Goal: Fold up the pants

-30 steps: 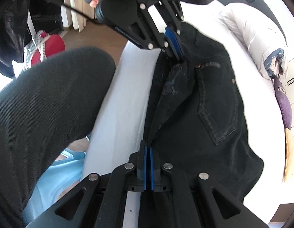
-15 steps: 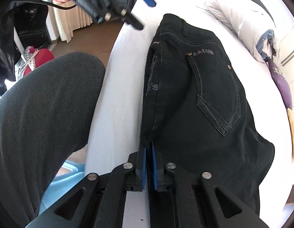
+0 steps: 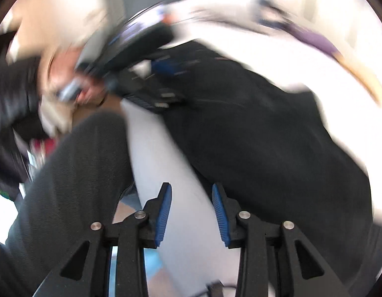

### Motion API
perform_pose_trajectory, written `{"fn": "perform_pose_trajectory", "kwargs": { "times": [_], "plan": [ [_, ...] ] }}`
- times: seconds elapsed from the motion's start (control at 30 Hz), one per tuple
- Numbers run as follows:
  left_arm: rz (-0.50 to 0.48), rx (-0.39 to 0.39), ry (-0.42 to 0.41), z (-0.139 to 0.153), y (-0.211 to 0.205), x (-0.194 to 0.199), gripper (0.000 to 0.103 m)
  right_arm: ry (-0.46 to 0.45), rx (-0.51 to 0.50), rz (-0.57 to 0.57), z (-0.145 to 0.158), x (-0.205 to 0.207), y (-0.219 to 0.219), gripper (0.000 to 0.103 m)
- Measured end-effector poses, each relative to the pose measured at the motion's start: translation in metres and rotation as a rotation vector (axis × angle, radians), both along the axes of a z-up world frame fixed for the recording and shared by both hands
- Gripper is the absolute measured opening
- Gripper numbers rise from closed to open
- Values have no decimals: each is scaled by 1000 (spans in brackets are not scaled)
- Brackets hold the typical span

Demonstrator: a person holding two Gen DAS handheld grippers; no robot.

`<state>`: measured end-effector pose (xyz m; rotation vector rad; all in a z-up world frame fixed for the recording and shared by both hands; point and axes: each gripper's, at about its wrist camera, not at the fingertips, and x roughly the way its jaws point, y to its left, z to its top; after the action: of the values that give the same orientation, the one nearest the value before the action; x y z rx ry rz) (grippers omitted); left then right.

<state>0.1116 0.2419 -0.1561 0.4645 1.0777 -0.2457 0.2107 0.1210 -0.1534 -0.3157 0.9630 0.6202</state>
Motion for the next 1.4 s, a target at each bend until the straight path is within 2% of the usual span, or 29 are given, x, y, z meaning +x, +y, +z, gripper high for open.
{"fn": "perform_pose_trajectory", "kwargs": {
  "times": [0.1, 0.13, 0.23, 0.3, 0.37, 0.43, 0.5, 0.57, 0.73, 0.9, 0.93, 0.97, 1.0, 1.03, 1.23, 1.3, 1.4],
  "plan": [
    [13, 27, -45, 18, -4, -2, 63, 45, 212, -282, 19, -4, -94, 37],
    [3, 13, -60, 26, -10, -1, 63, 52, 315, -421, 24, -6, -140, 37],
    [-30, -28, -104, 45, -34, 7, 63, 58, 561, -731, 28, -12, -246, 38],
    [-31, -28, -112, 48, -49, 22, 63, 45, 676, -860, 26, -15, -292, 42],
    [-20, -65, -94, 43, -64, 39, 63, 41, 766, -973, 21, -14, -329, 43],
    [6, -101, -67, 37, -78, 46, 63, 45, 839, -1018, 15, -7, -348, 45],
    [23, -129, -2, 23, -86, 56, 63, 62, 869, -1067, 7, 2, -355, 45],
    [33, -119, 49, 5, -88, 63, 63, 91, 899, -1109, -3, 7, -355, 46],
    [90, -206, 85, -6, -76, 66, 62, 164, 970, -1218, -29, 18, -369, 44],
    [84, -195, 88, -7, -73, 77, 63, 159, 1023, -1244, -31, 28, -379, 43],
    [85, -193, 88, -9, -77, 79, 63, 155, 1030, -1242, -32, 30, -381, 37],
    [87, -193, 88, -9, -77, 81, 63, 152, 1026, -1238, -31, 31, -381, 23],
    [88, -193, 88, -11, -81, 83, 63, 151, 1014, -1232, -30, 32, -381, 14],
    [89, -194, 88, -11, -82, 83, 63, 149, 994, -1223, -29, 34, -380, 8],
    [90, -189, 89, -13, -85, 76, 63, 66, 941, -1201, -2, 14, -381, 5],
    [90, -186, 91, -14, -86, 77, 63, 19, 912, -1191, 15, -4, -380, 5],
    [92, -187, 90, -15, -86, 77, 63, 9, 896, -1209, 24, -31, -379, 4]
  ]
}}
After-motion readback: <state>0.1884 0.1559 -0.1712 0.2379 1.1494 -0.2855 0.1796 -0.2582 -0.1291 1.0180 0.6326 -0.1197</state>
